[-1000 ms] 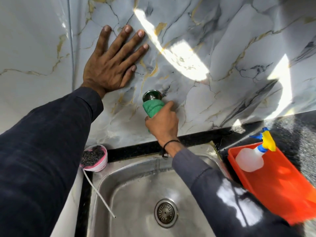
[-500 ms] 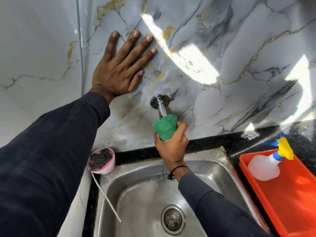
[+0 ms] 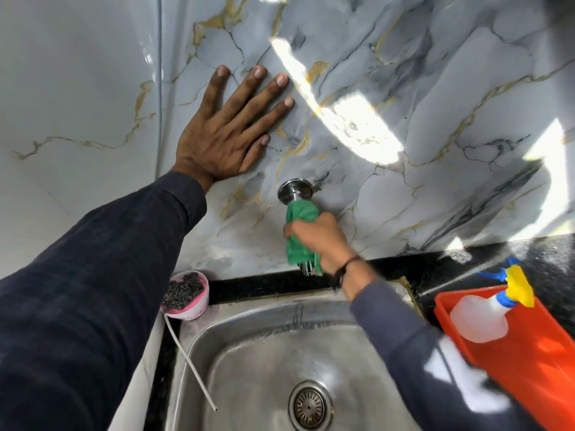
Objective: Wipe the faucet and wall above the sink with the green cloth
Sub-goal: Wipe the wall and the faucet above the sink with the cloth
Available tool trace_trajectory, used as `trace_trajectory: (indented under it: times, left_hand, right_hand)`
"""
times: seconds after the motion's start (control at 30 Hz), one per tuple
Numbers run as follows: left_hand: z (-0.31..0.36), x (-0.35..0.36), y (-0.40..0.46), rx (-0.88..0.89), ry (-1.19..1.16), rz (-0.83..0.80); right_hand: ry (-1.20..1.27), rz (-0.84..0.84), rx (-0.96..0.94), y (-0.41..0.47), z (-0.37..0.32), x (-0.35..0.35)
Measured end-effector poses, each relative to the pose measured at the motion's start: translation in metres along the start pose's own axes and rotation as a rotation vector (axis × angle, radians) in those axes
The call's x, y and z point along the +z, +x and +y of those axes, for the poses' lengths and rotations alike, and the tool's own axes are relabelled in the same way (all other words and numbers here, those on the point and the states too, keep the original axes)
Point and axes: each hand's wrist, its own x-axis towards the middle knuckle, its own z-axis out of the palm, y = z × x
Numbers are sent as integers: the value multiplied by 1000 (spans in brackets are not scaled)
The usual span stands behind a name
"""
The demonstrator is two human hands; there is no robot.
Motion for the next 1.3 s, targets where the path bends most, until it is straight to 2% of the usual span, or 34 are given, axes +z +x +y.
trace_trajectory:
  times: [0.07,0.1,0.3,0.43,0.5,0.57,0.67,0.83,0.93,1.0,1.13,1.2,1.3]
  left_hand:
    - [0,0,-1,-6,-21,4]
    - [2,1,-2,-9,-32,8]
    - [3,10,-5,-14,-33,29]
    - [3,12,-4,-21,-31,35]
    - [3,11,-4,-24,-23,34]
    - [2,9,-4,-22,-18,22]
    - [2,6,-2,-13,3,6]
    - [2,-1,-1,-12,21,-18]
    - [1,-3,1,-17,41,-14]
    - [1,-3,1,-5,56,-27]
    - [-1,-10,3,7,63,-47]
    - [-5,-13,6,14,71,-55]
    - [-3,-22,8,28,39,-127]
  right_hand:
    - [299,-285,220,15,-23,-7]
    - [379,-374,265,23,-25,-8]
    - [973,-733,240,51,3,8]
    - [1206,-1001,217,55,13,15]
    - [1224,-1037,231,54,13,15]
    - [1129,-961,239,52,10,10]
    - [808,-750,251,47,-3,0]
    - [51,-113,52,31,-20,7]
    - [-180,108,-77,15,-8,8]
    - [-230,175,-190,3,8,8]
    - [-242,367,-530,-22,57,14]
    - [-163,333,-645,-27,79,12]
    - [-139,205,-680,-27,101,2]
